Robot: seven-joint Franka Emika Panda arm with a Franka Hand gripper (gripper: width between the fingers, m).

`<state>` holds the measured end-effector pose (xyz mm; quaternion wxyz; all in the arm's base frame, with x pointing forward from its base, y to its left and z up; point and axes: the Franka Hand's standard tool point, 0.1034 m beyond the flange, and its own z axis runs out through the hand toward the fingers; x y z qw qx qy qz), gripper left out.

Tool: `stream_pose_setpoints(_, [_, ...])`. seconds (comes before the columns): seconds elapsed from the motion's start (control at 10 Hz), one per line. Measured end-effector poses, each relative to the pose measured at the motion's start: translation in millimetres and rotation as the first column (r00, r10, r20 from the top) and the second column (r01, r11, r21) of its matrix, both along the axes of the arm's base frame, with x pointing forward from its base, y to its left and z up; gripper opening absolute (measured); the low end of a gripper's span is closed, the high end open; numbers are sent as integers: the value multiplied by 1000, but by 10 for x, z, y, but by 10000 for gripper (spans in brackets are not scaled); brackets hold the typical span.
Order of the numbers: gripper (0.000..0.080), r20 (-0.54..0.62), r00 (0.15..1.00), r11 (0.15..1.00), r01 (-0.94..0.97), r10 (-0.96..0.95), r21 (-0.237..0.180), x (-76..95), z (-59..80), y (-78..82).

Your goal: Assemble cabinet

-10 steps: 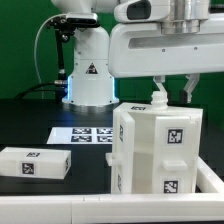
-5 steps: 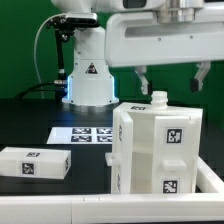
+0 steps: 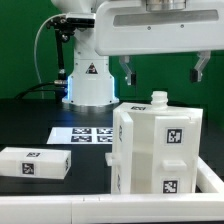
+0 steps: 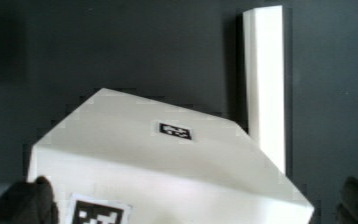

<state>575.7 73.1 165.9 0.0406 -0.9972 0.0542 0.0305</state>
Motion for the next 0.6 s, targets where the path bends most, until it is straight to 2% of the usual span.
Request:
stream_pose_setpoints(0.1, [798,3,1000,1000,-13,13,0,-5,-15,-14])
stream_pose_setpoints(0.2, [796,11,998,998,-56,56,-1,-76,-88,-95])
stream_pose_setpoints(0.3, [796,6,993,993,-114,114,0,-208,-95,-275])
stream_pose_setpoints(0.4, [796,5,992,992,-128,128,-1,-342,-46,-539])
stream_pose_setpoints(0.6, [796,-1,992,992,-123,123,-1,-396,-98,-949])
